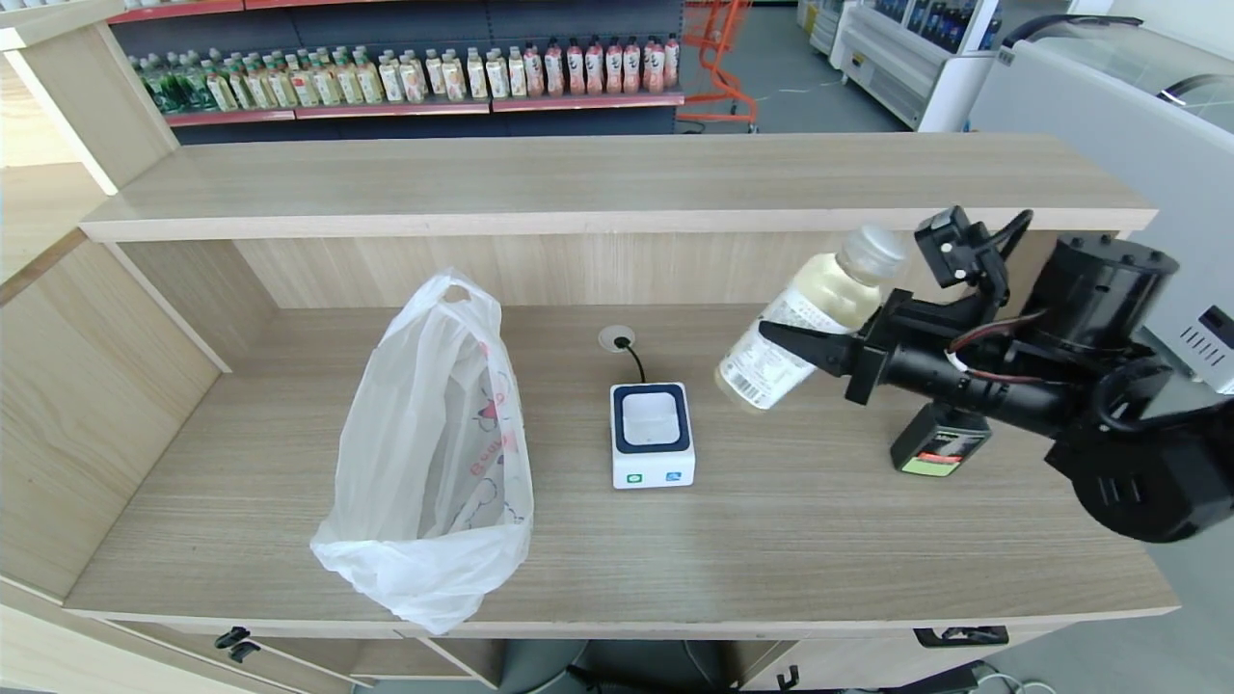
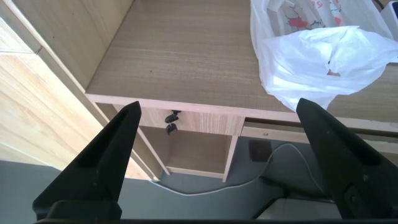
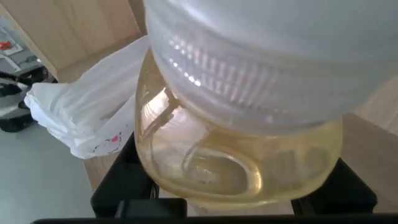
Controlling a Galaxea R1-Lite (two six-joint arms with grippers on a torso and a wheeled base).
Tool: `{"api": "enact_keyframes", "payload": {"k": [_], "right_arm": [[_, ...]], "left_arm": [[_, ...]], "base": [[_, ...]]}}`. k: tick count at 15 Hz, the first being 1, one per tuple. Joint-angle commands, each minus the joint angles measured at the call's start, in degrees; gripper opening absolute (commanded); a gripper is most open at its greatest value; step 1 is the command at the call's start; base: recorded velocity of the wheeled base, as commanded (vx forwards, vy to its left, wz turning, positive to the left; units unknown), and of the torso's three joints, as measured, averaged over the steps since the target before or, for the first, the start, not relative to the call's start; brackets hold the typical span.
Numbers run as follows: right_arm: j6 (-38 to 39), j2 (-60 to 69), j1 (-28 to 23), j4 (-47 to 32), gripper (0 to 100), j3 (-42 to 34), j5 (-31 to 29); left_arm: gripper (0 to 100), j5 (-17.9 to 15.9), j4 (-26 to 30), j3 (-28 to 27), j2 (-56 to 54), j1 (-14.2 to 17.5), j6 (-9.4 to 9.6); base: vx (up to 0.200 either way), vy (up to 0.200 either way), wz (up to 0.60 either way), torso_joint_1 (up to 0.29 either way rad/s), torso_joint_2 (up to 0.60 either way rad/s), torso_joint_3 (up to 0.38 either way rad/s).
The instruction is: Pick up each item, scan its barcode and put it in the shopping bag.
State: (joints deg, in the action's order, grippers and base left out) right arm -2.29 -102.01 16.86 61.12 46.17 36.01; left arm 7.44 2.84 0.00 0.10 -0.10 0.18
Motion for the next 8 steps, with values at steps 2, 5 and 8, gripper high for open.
{"api": "enact_keyframes", "payload": {"k": [2,5,8], "right_arm": [[11.78,16.58,-8.86,0.49,0,-19.45,-12.02],[15.04,18.25,-14.66,0.49,0,-22.35,-12.10],[17.85,18.69,-16.60,0.49,0,-23.05,-12.02]], "left_arm": [[100,0.03,-0.03,0.00,-0.01,0.01,-0.01],[100,0.03,-0.03,0.00,-0.01,0.01,-0.01],[100,0.03,0.06,0.00,-0.01,0.01,-0.01]], "base": [[0.000,0.000,0.00,0.000,0.00,0.000],[0.000,0.000,0.00,0.000,0.00,0.000],[0.000,0.000,0.00,0.000,0.00,0.000]]}}
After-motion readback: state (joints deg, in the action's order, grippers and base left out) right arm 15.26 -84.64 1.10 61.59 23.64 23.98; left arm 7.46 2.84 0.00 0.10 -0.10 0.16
